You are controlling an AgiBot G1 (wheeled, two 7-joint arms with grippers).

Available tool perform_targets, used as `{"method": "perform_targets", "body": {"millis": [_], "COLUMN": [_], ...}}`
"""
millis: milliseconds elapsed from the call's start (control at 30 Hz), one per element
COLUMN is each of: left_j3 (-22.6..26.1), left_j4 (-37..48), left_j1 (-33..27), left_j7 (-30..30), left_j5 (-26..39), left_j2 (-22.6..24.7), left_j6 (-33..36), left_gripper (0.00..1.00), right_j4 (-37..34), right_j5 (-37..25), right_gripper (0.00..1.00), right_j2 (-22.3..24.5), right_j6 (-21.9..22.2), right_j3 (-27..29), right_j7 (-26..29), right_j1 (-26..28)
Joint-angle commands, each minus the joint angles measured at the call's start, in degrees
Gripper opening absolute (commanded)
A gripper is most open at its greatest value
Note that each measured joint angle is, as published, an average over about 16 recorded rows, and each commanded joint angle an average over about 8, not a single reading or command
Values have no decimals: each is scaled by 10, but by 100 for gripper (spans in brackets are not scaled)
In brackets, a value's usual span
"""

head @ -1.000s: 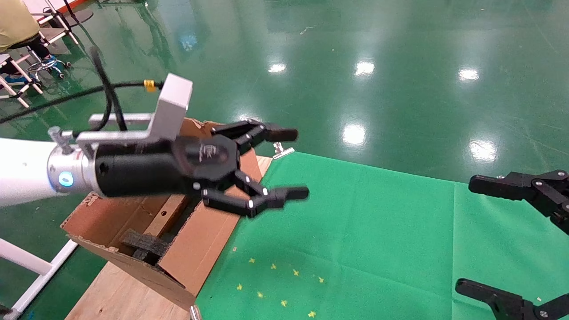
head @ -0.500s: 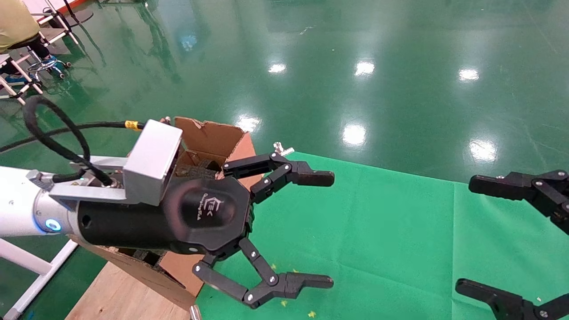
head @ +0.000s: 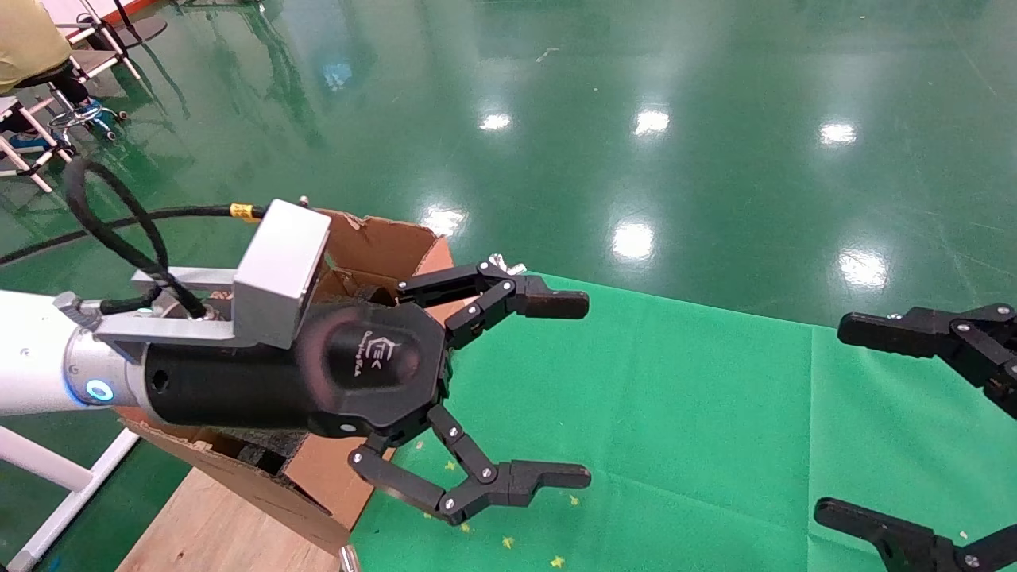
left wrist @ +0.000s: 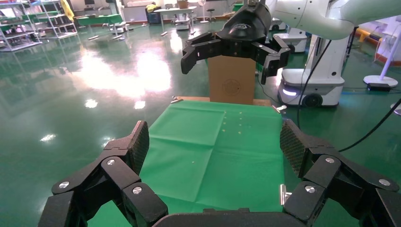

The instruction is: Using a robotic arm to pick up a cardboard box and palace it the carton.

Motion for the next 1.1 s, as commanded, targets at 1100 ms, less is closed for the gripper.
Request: {"method": "perform_targets", "body": {"millis": [1100], "left_j3": [2], "left_j4": [7], "left_j1": [-5], "left_j7": [-2], "left_j5": [5], "left_j2": [0], "left_j6": [-1], "left_gripper": [100], "right_j4": [0], "right_j5": [0], "right_gripper": [100], "right_j2": [0], "right_j6": [0], "right_j3": [0], "right_j7": [0], "right_j1": [0]}}
